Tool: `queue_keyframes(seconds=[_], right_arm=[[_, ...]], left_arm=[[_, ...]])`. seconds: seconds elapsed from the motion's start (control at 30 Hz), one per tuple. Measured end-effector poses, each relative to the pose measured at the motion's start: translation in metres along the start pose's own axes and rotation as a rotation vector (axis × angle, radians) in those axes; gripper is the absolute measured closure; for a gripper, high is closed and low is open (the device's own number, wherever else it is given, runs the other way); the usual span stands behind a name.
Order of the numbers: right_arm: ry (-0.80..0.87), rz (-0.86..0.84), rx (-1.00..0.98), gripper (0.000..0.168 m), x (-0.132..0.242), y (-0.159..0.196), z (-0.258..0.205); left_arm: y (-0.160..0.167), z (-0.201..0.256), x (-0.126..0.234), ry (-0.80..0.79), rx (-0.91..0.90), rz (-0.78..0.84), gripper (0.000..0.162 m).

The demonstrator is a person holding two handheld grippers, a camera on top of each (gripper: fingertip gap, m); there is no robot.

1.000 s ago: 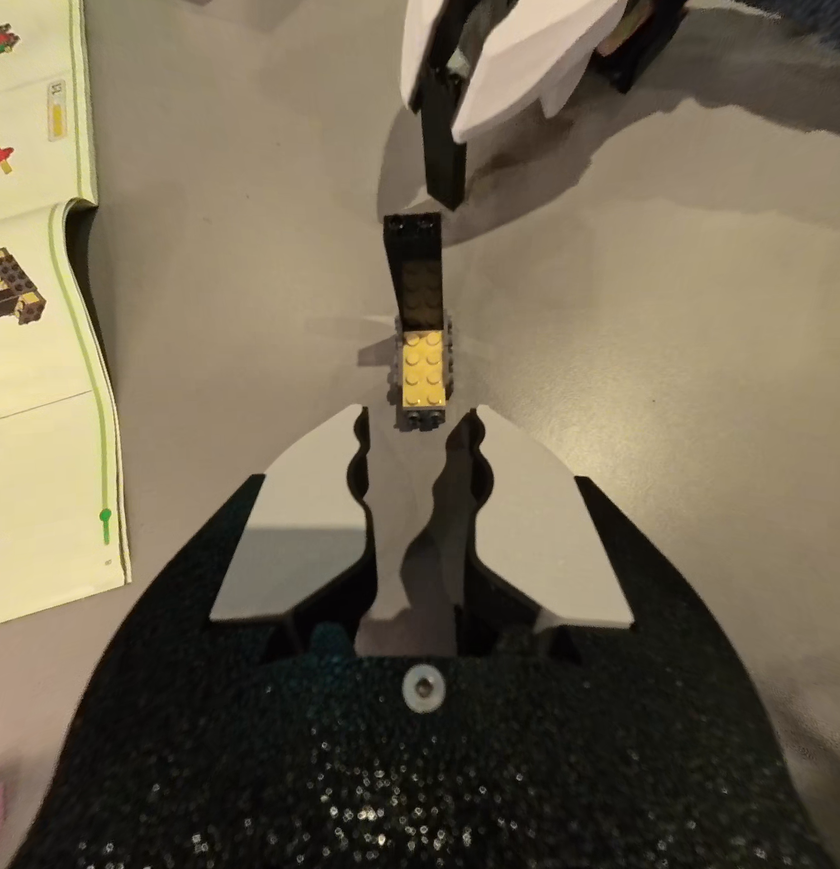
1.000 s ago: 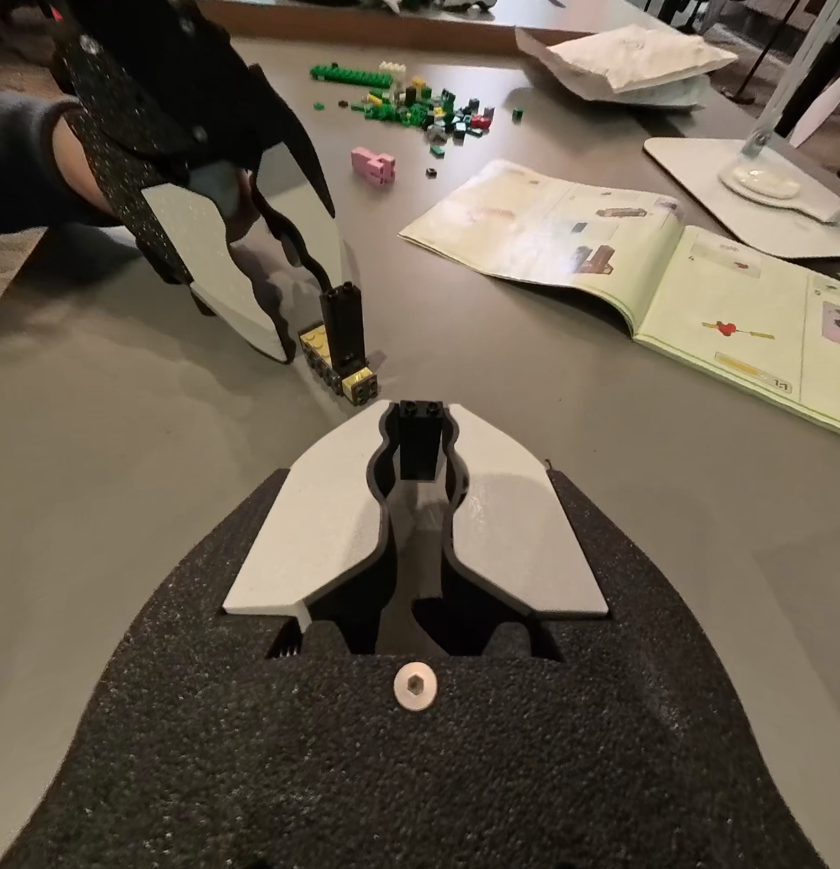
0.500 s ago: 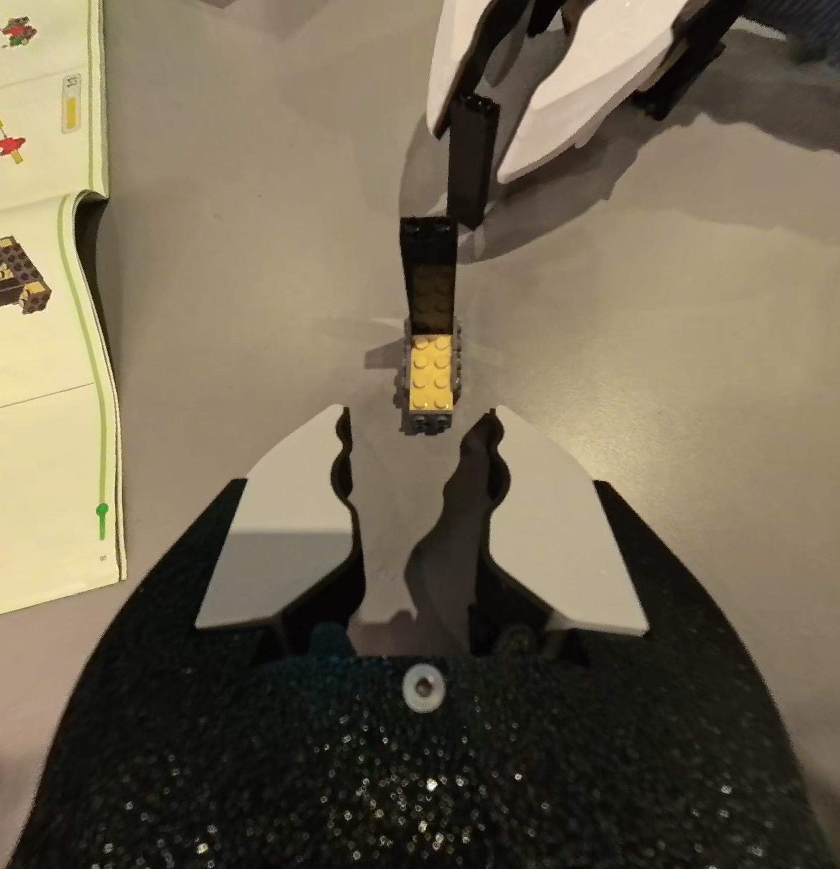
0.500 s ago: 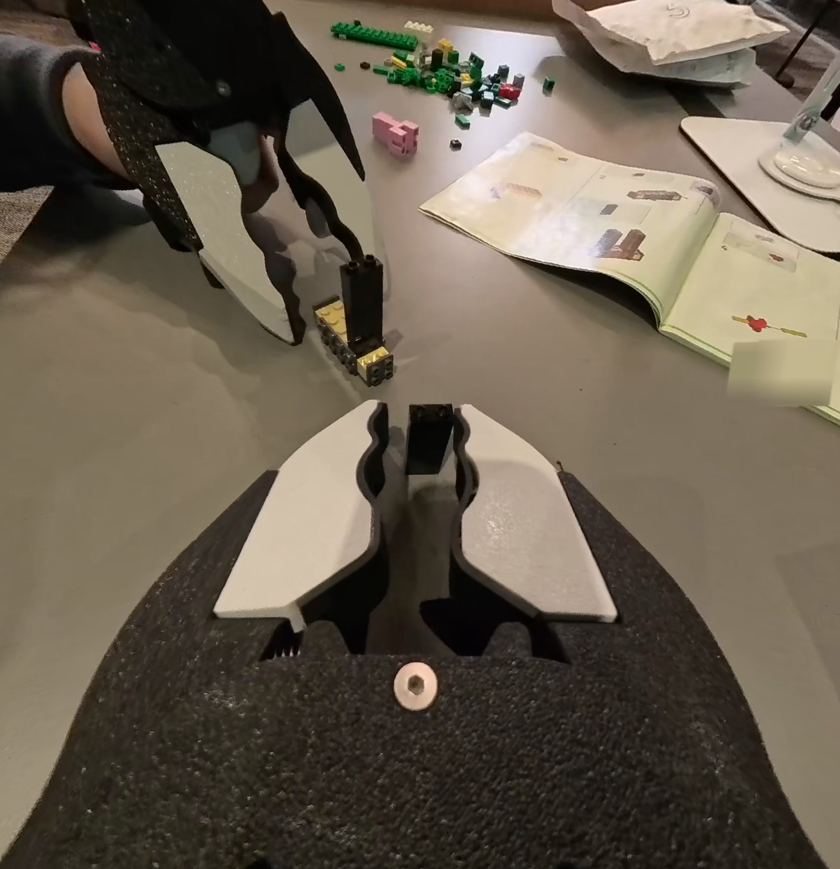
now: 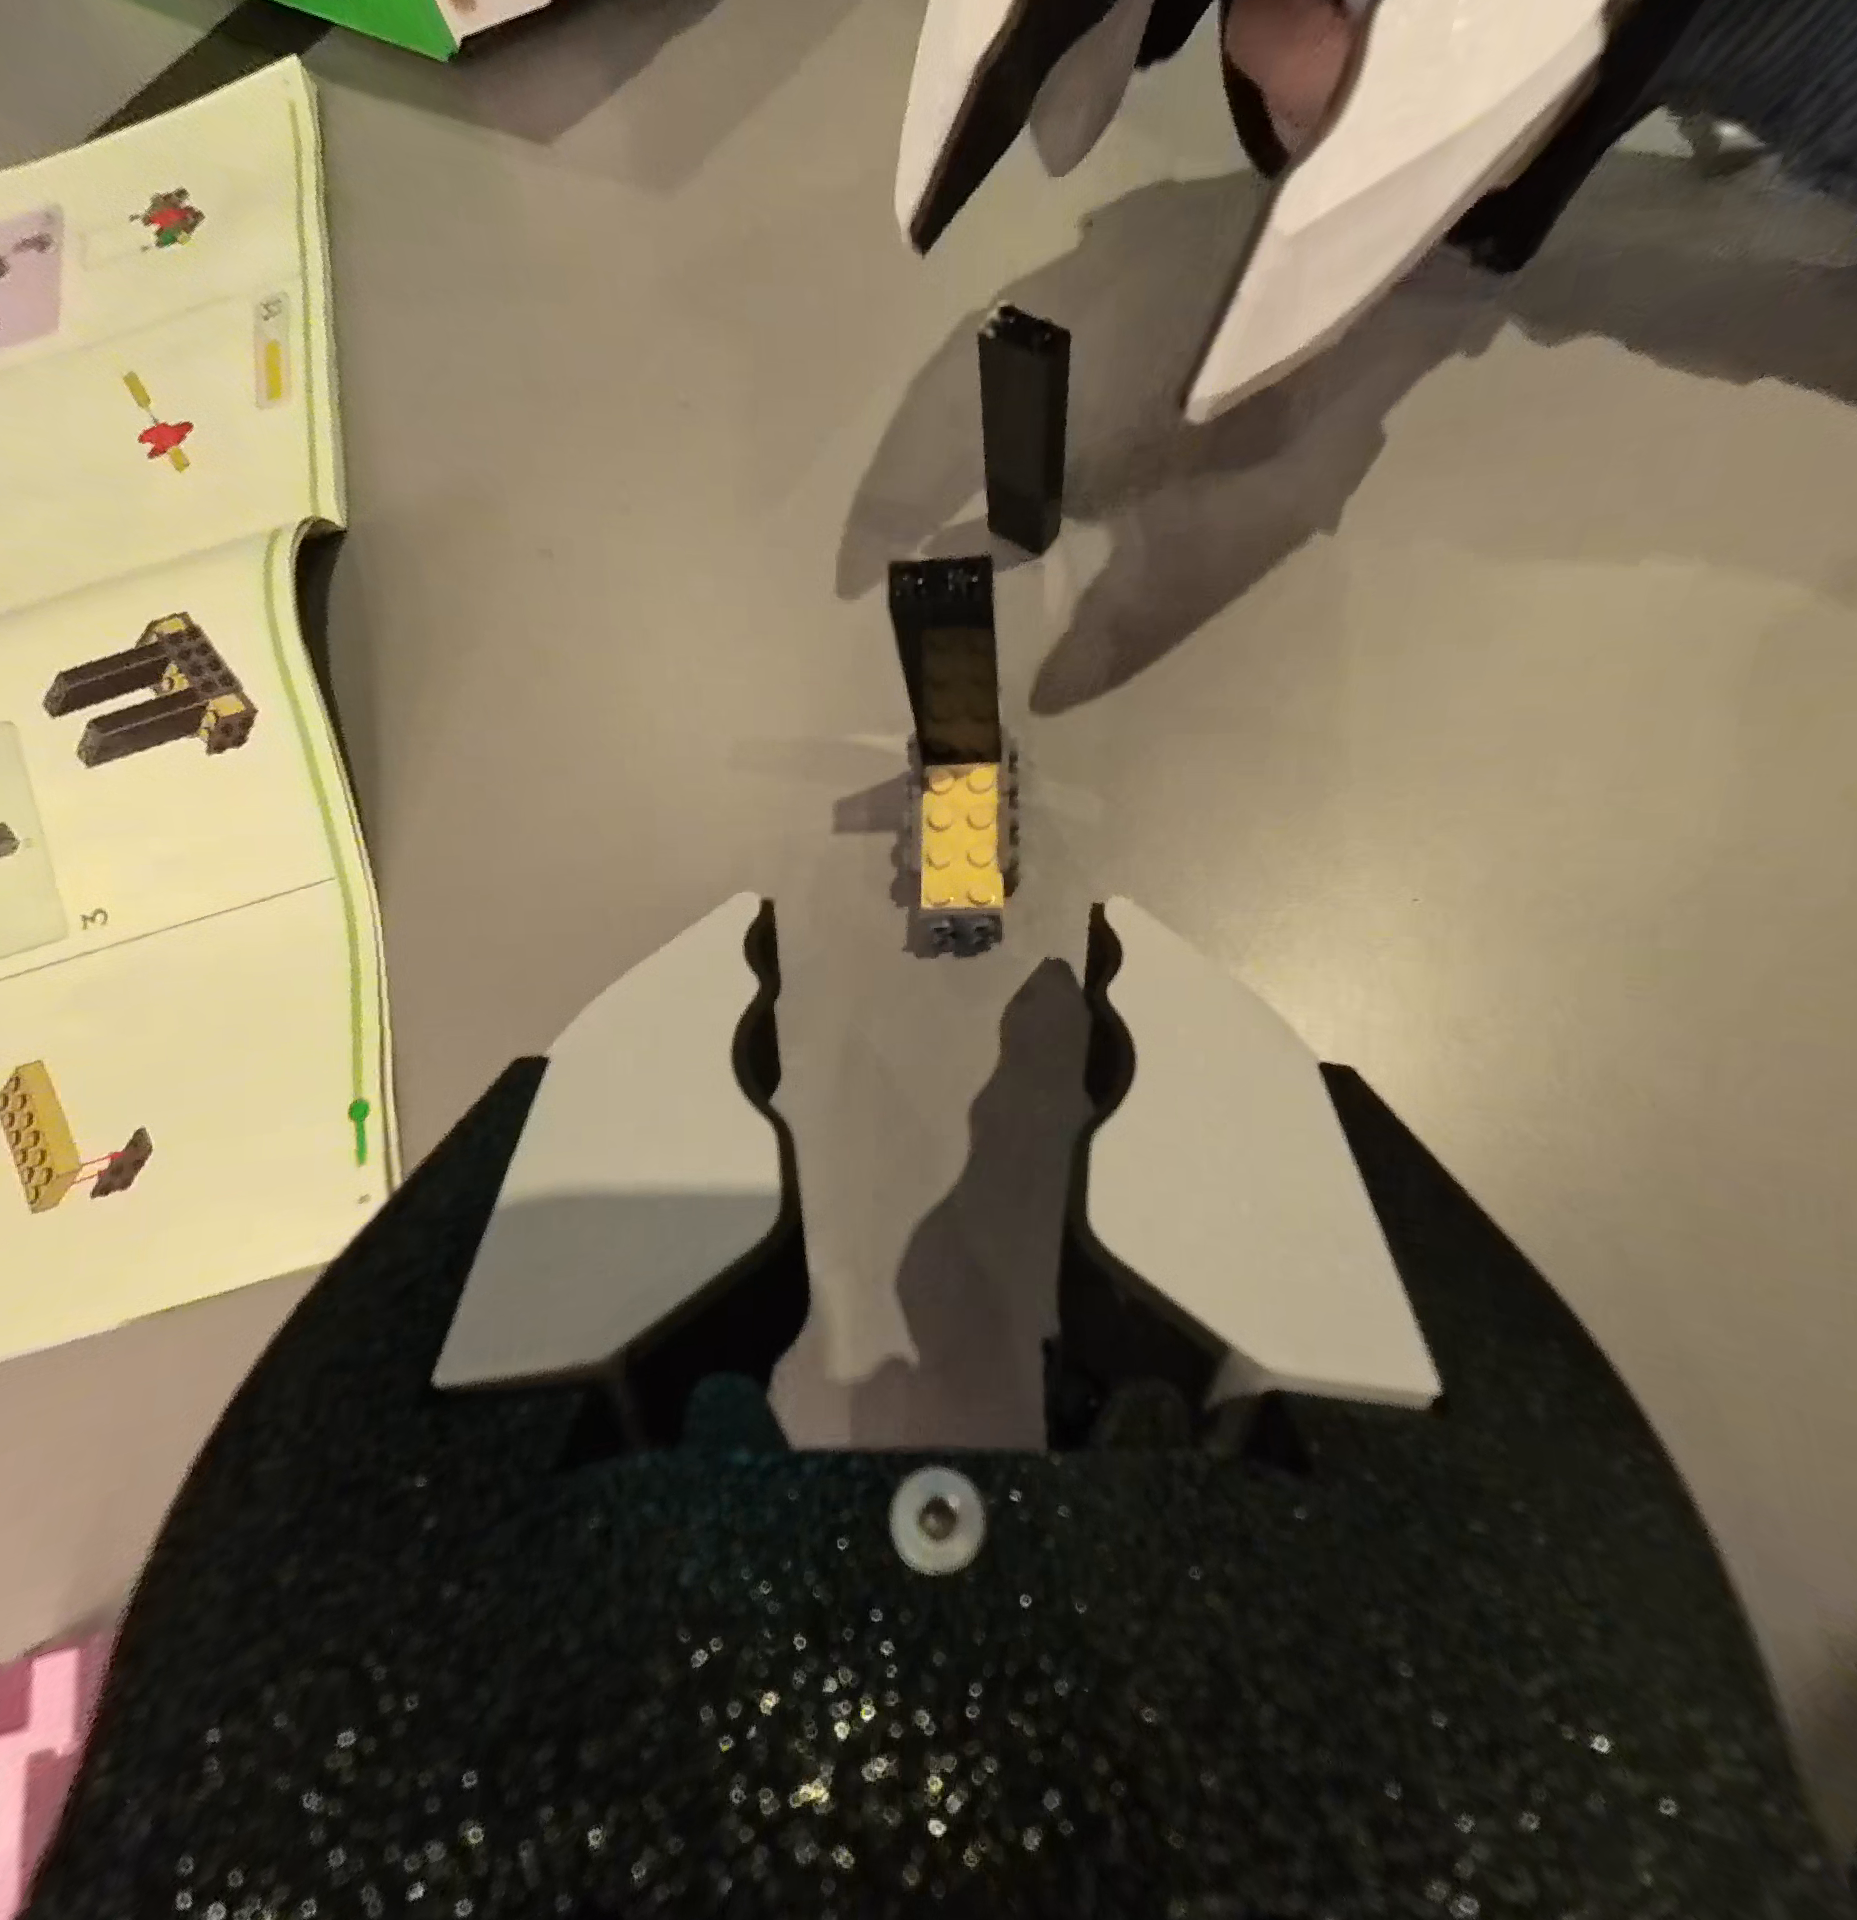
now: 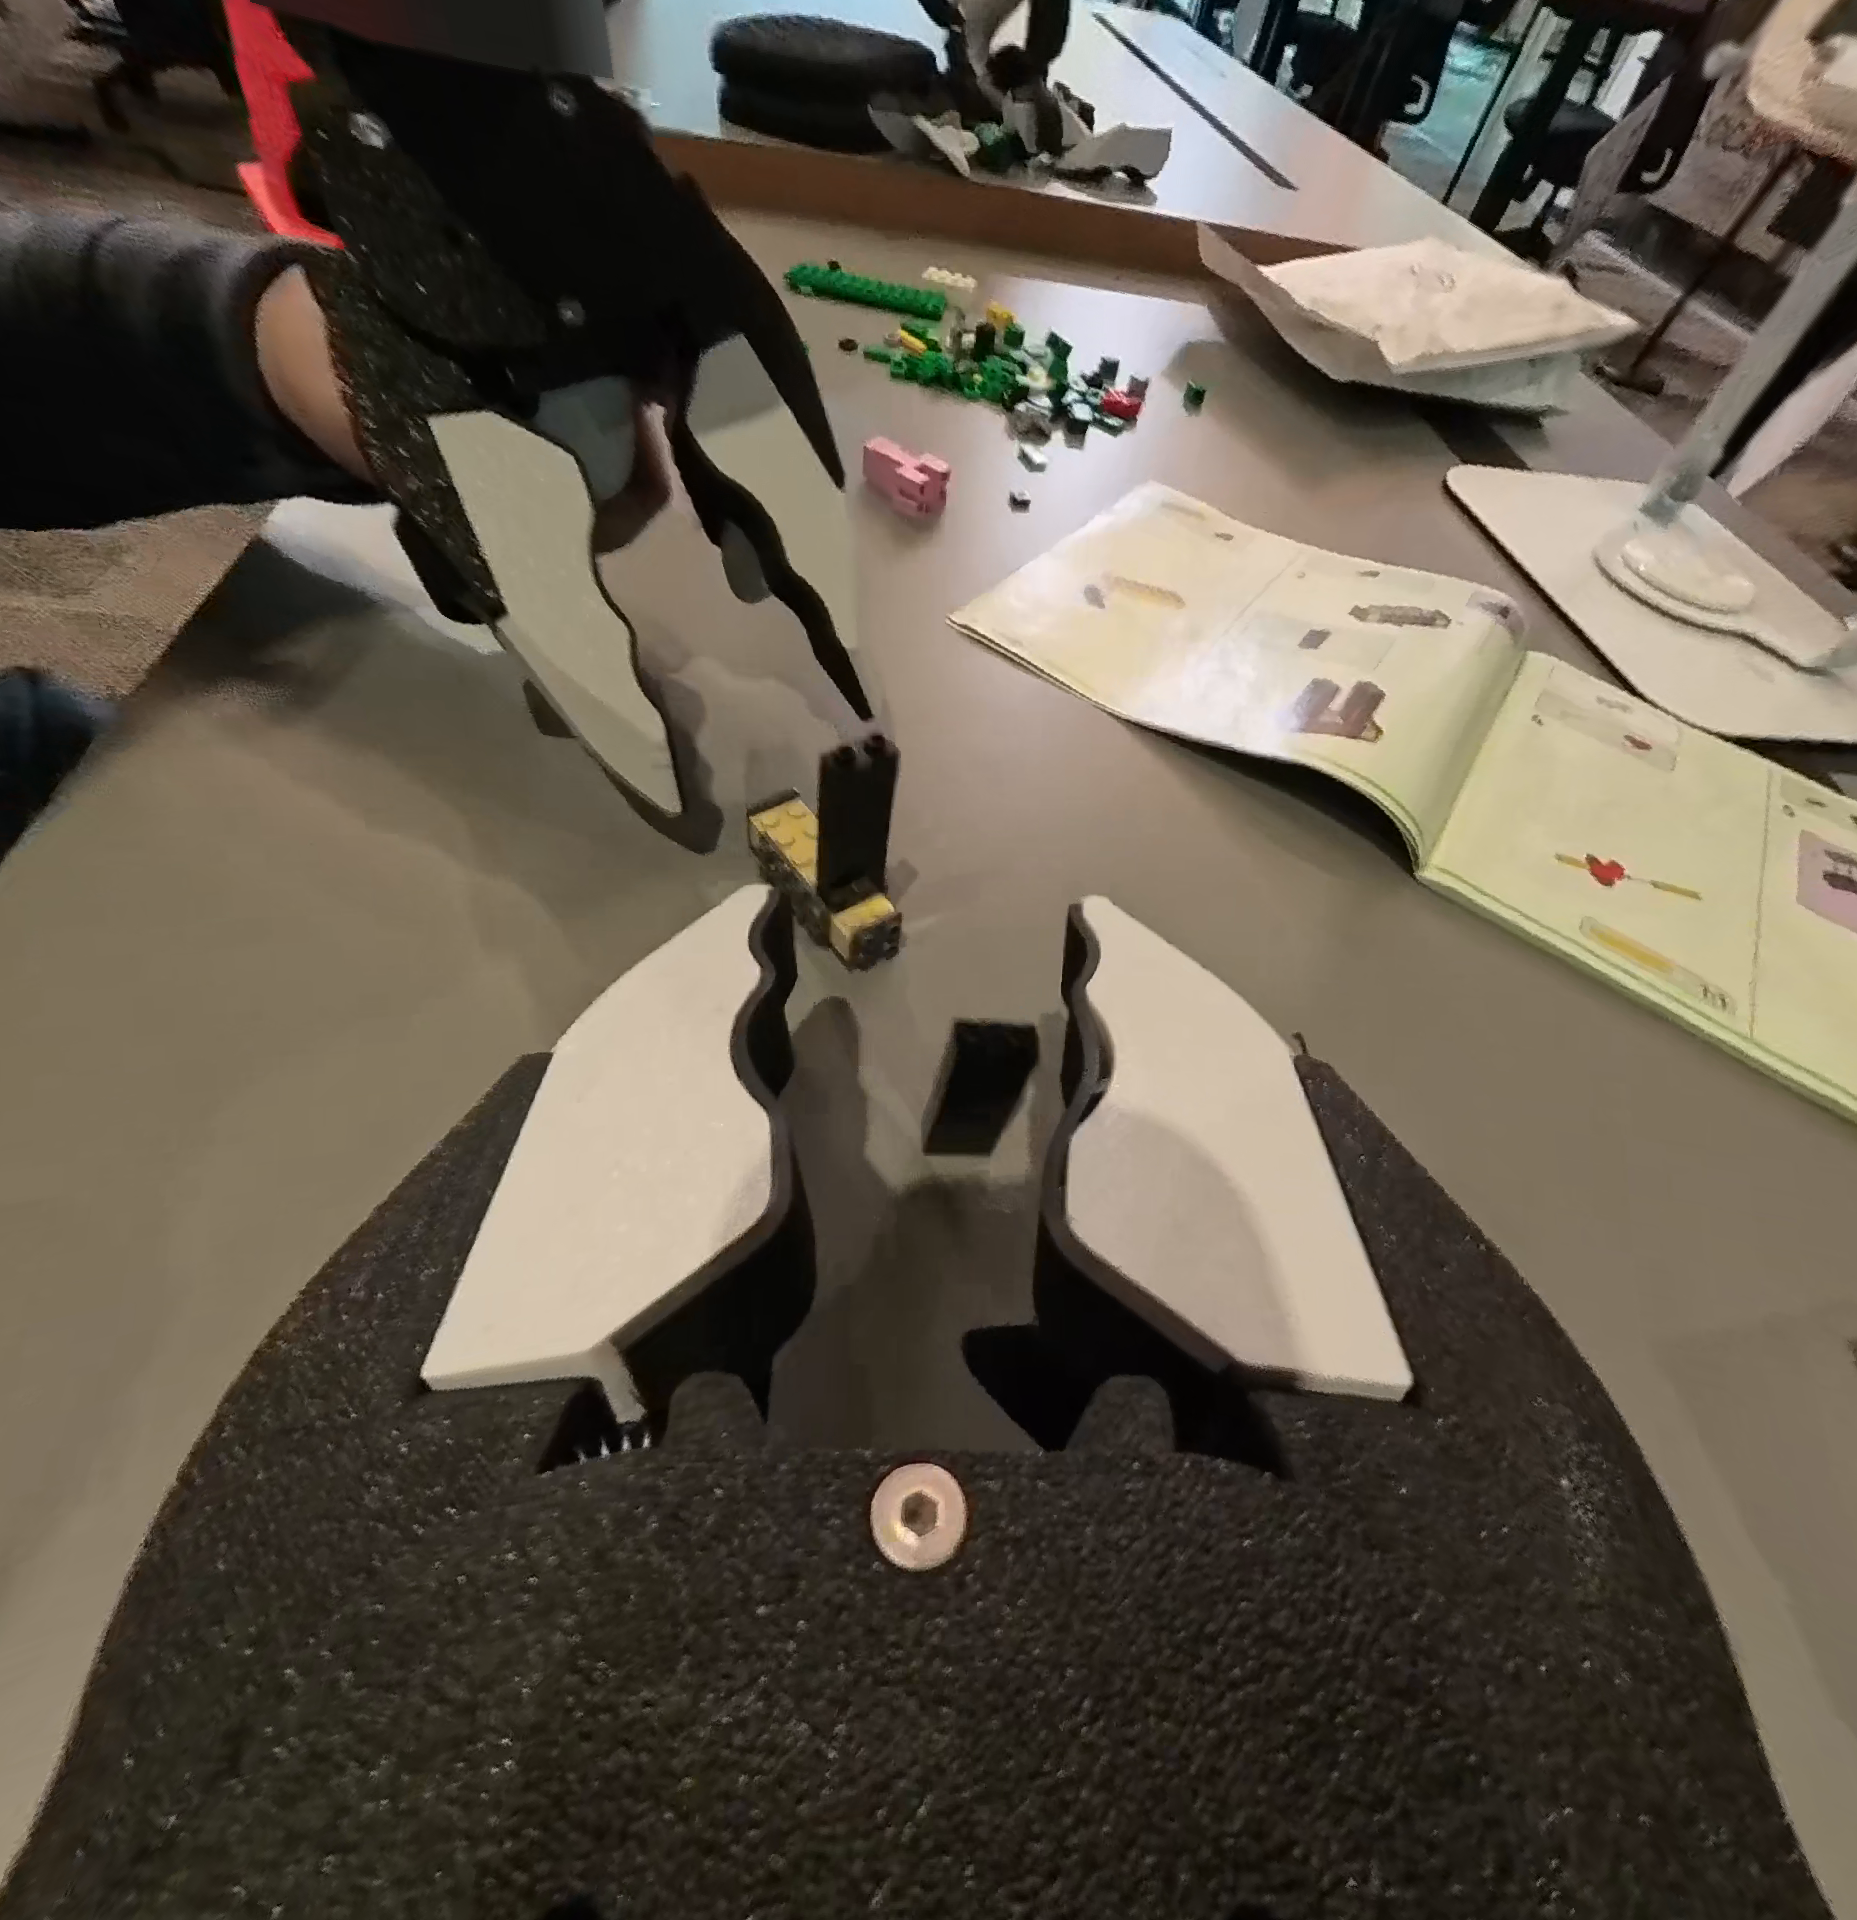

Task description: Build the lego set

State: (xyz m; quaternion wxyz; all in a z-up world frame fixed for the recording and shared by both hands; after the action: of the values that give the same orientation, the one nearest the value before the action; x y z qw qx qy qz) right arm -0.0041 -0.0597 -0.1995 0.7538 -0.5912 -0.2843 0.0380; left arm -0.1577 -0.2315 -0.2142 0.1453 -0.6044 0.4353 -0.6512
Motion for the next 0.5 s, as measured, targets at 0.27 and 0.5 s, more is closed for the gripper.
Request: queue_keyframes(seconds=[0.27,0.5], right_arm=[[-0.149,-0.185,0.117,0.121,-0.03,-0.031,-0.011],[-0.271,-0.396,0.195,0.121,-0.049,-0.039,0.0]], left_arm=[[0.011,-0.004,0.016,0.016,-0.045,-0.024,0.105],[0.018,-0.001,0.02,0.04,-0.066,-0.02,0.106]])
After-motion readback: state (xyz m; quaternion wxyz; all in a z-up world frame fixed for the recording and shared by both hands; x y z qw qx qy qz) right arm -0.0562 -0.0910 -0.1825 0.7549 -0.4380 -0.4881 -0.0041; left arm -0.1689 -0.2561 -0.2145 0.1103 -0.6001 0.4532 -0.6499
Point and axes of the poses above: each gripper's, where its closed fingertips meet, x back along the fingers, y out of its underside, z = x × y across the jaws, the point moved 10 cm from there along x, back along the fingers, and after that the axes turned 1 degree about -z, right-handed, at the moved point
